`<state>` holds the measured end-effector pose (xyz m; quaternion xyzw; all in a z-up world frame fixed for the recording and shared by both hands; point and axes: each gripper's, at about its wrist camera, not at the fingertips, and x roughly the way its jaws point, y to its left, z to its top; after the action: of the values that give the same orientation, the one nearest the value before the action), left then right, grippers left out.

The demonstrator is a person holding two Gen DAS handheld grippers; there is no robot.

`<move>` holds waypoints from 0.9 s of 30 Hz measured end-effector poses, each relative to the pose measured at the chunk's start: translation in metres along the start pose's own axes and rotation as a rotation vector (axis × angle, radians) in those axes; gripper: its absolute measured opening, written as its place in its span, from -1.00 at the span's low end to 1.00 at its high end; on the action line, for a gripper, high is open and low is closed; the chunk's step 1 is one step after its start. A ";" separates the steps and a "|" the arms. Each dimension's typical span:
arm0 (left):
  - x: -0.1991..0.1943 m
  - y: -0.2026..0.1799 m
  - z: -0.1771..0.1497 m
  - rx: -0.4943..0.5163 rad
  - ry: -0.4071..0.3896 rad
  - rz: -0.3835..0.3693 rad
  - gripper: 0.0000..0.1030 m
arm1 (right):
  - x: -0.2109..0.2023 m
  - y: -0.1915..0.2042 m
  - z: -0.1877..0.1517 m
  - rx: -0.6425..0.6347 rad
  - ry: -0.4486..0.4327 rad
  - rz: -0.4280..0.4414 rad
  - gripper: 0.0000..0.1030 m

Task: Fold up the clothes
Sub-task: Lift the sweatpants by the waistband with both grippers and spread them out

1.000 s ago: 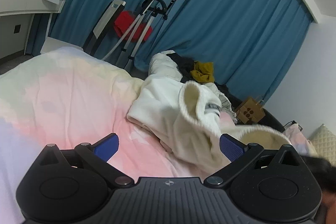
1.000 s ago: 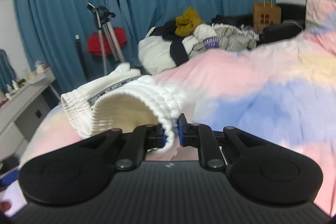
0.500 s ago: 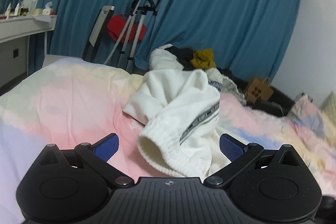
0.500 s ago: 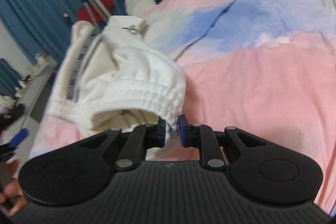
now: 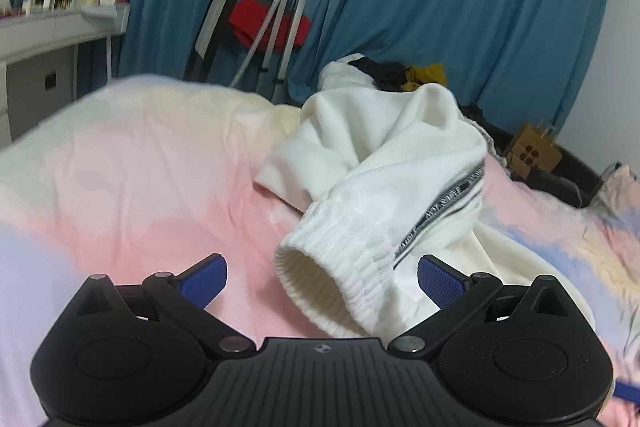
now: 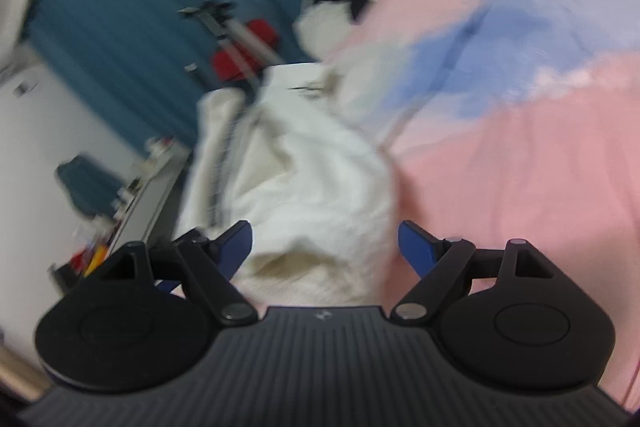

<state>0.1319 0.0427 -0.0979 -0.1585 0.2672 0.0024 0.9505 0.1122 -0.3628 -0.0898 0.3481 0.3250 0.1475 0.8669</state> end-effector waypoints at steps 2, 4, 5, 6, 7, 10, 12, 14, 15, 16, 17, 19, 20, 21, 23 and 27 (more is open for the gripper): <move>0.011 0.004 0.003 -0.032 0.000 -0.010 0.87 | 0.021 -0.016 0.003 0.047 0.043 -0.016 0.61; 0.019 0.003 0.005 -0.042 -0.007 -0.019 0.67 | 0.041 -0.027 0.004 0.089 0.072 0.004 0.59; 0.023 0.002 0.006 -0.043 -0.010 -0.023 0.58 | 0.049 -0.029 0.003 0.108 0.079 0.035 0.45; 0.026 0.001 0.008 -0.044 -0.007 -0.025 0.40 | 0.057 -0.031 0.002 0.126 0.086 0.065 0.27; 0.028 0.000 0.009 -0.048 -0.005 -0.029 0.27 | 0.062 -0.029 0.001 0.123 0.083 0.077 0.16; 0.025 -0.001 0.014 -0.065 -0.020 -0.057 -0.25 | 0.068 -0.024 -0.005 0.109 0.071 0.102 -0.26; 0.016 0.001 0.022 -0.080 -0.040 -0.055 -0.39 | 0.069 -0.019 -0.008 0.092 0.067 0.109 -0.36; 0.000 0.004 0.034 -0.096 -0.076 -0.057 -0.48 | 0.062 -0.012 -0.012 0.078 0.076 0.126 -0.39; -0.009 0.007 0.043 -0.102 -0.096 -0.060 -0.53 | 0.058 -0.008 -0.014 0.071 0.080 0.135 -0.40; -0.018 0.010 0.054 -0.106 -0.117 -0.066 -0.58 | 0.052 -0.001 -0.017 0.052 0.087 0.154 -0.40; -0.027 0.014 0.067 -0.105 -0.141 -0.070 -0.59 | 0.044 0.008 -0.022 0.019 0.088 0.170 -0.41; -0.042 0.023 0.095 -0.093 -0.187 -0.069 -0.64 | 0.029 0.033 -0.035 -0.014 0.090 0.228 -0.41; -0.049 0.027 0.108 -0.080 -0.206 -0.062 -0.65 | 0.023 0.050 -0.043 -0.041 0.094 0.267 -0.41; -0.055 0.032 0.122 -0.068 -0.218 -0.057 -0.66 | 0.017 0.068 -0.051 -0.082 0.100 0.295 -0.41; -0.064 0.045 0.150 -0.044 -0.231 -0.033 -0.67 | 0.024 0.107 -0.069 -0.131 0.124 0.353 -0.40; -0.072 0.090 0.206 -0.019 -0.254 0.075 -0.67 | 0.062 0.176 -0.096 -0.149 0.186 0.453 -0.40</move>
<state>0.1664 0.1966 0.0774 -0.1560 0.1503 0.0604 0.9744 0.0891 -0.1589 -0.0474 0.3322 0.3053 0.3926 0.8014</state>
